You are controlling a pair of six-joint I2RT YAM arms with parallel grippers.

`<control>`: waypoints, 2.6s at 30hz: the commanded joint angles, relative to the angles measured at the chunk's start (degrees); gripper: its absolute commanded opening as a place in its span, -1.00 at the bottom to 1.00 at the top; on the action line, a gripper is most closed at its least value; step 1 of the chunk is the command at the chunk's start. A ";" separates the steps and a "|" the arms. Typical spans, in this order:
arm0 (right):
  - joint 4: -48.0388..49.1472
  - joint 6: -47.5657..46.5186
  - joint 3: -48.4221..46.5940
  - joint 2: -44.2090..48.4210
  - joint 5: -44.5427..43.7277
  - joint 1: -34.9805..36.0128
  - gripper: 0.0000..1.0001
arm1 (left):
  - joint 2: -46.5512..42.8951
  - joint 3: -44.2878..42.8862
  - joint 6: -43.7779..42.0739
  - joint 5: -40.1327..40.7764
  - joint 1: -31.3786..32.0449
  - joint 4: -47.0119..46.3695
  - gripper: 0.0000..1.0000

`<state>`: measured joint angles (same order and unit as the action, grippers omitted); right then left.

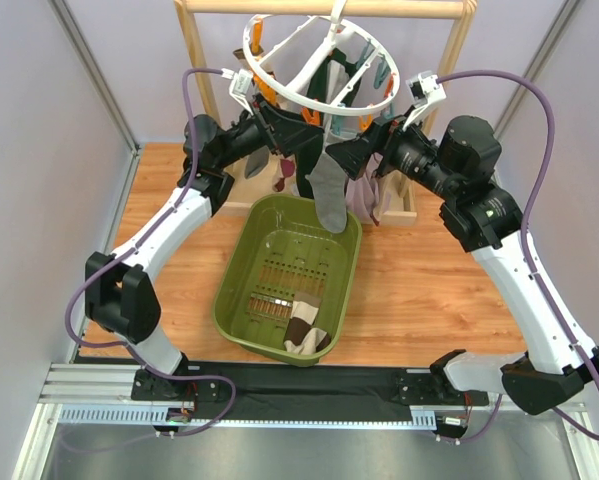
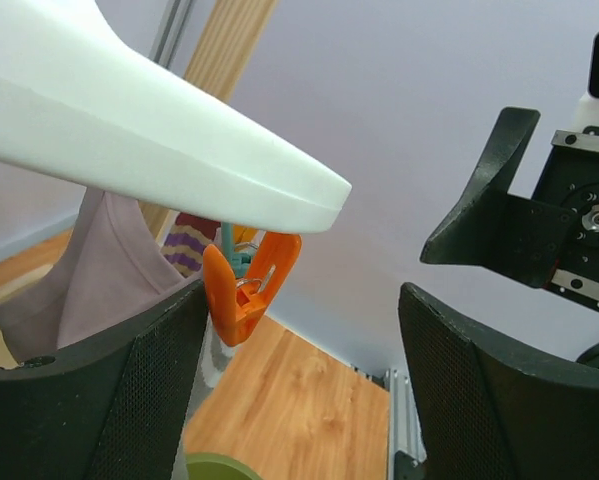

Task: Clip the socks to the hanger
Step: Open the clamp at the hanger.

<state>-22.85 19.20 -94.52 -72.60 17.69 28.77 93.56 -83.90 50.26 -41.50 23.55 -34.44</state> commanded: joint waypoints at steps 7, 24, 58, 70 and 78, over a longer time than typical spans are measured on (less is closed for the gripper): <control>1.23 -0.66 -0.40 0.70 -0.29 -0.30 0.80 | 3.03 -1.54 1.94 -1.04 1.06 -10.12 0.31; -13.09 6.99 -18.32 -13.44 -17.59 6.02 0.13 | -8.21 0.23 -22.21 14.24 6.06 15.87 -0.77; 1.94 4.01 -15.07 -18.19 -15.58 5.59 -0.29 | -8.13 -3.73 -22.84 12.23 6.24 21.52 -0.92; 2.47 1.19 -14.19 -19.15 -19.54 6.12 -0.56 | -8.22 -3.64 -21.26 11.61 6.24 20.38 -0.94; 2.11 6.01 -14.91 -19.34 -19.54 6.12 -0.99 | -9.97 0.03 -22.49 13.98 6.24 19.76 0.21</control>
<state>-22.59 22.44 -108.44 -91.64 -0.67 35.11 85.80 -84.88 27.81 -25.91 28.82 -11.11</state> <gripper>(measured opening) 0.018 0.544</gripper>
